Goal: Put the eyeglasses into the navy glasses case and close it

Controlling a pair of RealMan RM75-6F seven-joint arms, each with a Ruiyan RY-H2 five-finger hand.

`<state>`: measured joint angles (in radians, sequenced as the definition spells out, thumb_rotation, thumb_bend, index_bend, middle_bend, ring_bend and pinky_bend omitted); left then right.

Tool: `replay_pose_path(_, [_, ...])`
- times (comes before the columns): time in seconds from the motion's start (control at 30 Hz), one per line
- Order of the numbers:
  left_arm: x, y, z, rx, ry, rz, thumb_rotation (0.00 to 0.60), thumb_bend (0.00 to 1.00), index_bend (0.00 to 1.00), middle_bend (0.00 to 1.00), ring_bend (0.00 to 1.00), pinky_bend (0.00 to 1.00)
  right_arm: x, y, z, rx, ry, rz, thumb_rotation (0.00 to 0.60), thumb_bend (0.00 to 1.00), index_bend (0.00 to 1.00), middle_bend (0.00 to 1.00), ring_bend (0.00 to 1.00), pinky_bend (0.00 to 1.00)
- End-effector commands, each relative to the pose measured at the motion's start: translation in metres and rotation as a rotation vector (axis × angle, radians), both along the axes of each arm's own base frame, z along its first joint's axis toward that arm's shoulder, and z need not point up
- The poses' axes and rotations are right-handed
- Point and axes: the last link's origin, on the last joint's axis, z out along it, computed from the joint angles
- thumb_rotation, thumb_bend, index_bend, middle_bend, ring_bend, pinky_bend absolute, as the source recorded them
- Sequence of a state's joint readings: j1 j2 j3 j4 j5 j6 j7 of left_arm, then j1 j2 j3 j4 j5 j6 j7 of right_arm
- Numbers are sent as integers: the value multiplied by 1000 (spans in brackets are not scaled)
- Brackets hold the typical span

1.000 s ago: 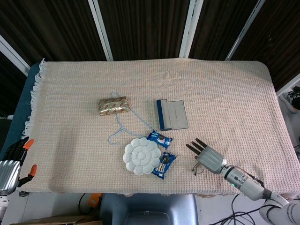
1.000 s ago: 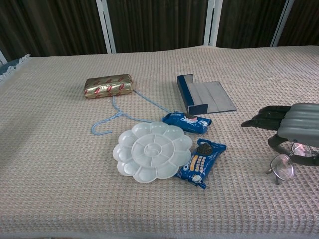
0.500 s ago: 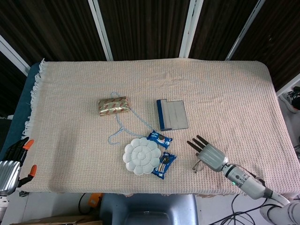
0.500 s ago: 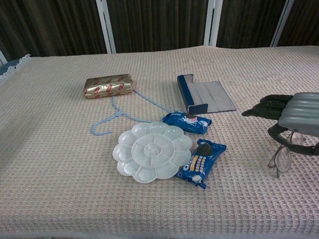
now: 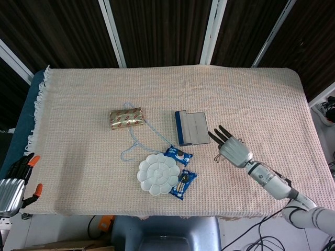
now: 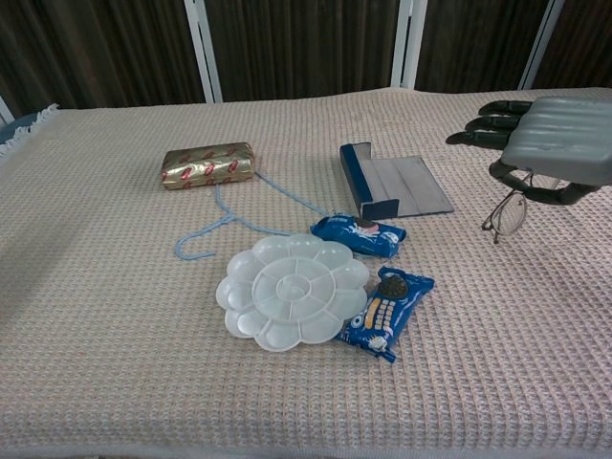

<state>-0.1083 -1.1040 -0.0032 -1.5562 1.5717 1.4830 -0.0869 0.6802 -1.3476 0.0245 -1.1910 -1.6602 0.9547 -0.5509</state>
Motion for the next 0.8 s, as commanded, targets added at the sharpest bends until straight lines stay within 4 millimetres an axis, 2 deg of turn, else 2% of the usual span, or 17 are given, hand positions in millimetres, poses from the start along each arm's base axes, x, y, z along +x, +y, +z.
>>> replay_pose_path(0.03, [0,0,0,1,0,2,600,428,0,0,0,121,9,-17,-5,-26,12,4,600,628,735,91,0,46])
replay_pose_path(0.53, [-4,5,4,5,-14,21,600,427,0,0,0,127,40,-71,-22,-108,60,7,600,629,735,93,0,60])
replay_pose_path(0.8, [-6,7,4,1,-18,29,600,427,0,0,0,129,57,-93,-44,-123,108,5,600,629,735,93,0,65])
